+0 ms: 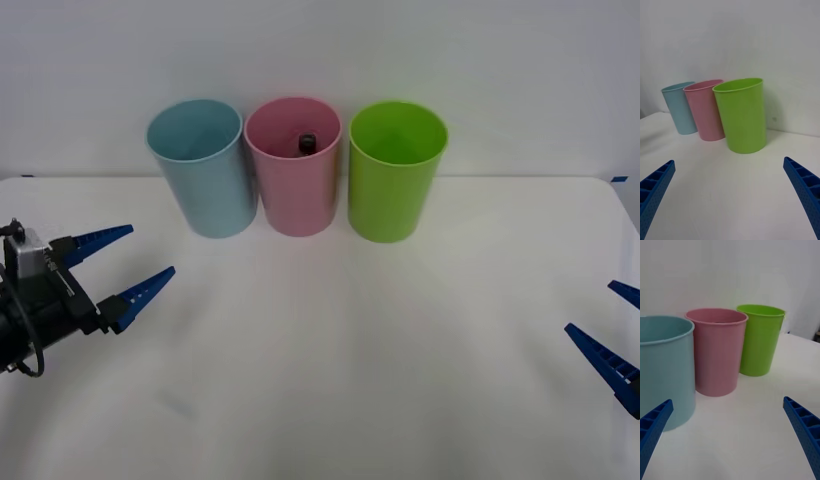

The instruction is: Grasp the object on the table and drop it into the matching bin: aluminum can to the light blue bin, PET bottle to the pink bin.

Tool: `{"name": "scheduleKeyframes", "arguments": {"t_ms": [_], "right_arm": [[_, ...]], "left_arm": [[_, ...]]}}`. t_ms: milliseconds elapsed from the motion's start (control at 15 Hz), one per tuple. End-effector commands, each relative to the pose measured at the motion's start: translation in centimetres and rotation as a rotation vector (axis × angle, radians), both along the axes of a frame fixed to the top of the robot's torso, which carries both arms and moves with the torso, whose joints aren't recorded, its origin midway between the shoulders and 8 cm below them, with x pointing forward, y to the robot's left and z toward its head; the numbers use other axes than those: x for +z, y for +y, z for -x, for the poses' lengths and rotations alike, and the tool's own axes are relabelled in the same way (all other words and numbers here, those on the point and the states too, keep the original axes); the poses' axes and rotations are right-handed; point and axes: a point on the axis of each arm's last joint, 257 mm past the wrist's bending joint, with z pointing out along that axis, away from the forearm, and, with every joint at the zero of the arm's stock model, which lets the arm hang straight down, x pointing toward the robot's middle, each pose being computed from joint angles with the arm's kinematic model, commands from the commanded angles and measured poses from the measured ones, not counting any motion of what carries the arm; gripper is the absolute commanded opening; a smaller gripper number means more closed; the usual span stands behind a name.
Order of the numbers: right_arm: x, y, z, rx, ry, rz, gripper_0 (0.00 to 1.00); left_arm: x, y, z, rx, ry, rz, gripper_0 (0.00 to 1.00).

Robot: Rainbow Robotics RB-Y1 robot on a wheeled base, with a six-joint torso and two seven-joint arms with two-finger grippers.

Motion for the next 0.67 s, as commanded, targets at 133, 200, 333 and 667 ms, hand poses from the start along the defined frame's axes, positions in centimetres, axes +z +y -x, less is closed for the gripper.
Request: {"name": "scheduleKeyframes", "arguments": {"t_ms": [133, 200, 333, 667], "right_arm": [[0.0, 0.0, 0.0, 0.0, 0.0, 0.0, 1.0], [0.0, 0.0, 0.0, 0.0, 0.0, 0.0, 1.0], [0.0, 0.0, 0.0, 0.0, 0.0, 0.0, 1.0], [0.0, 0.0, 0.0, 0.0, 0.0, 0.0, 1.0]], "left_arm": [[-3.1, 3.2, 3.4, 0.026, 0.01, -0.113, 1.0], [-3.5, 4.2, 4.3, 0.03, 0.018, -0.138, 1.0], [-3.6, 6.5, 6.2, 0.055, 0.028, -0.181, 1.0], [-3.7, 10.2, 9.3, 0.141, 0.063, -0.219, 1.0]]}}
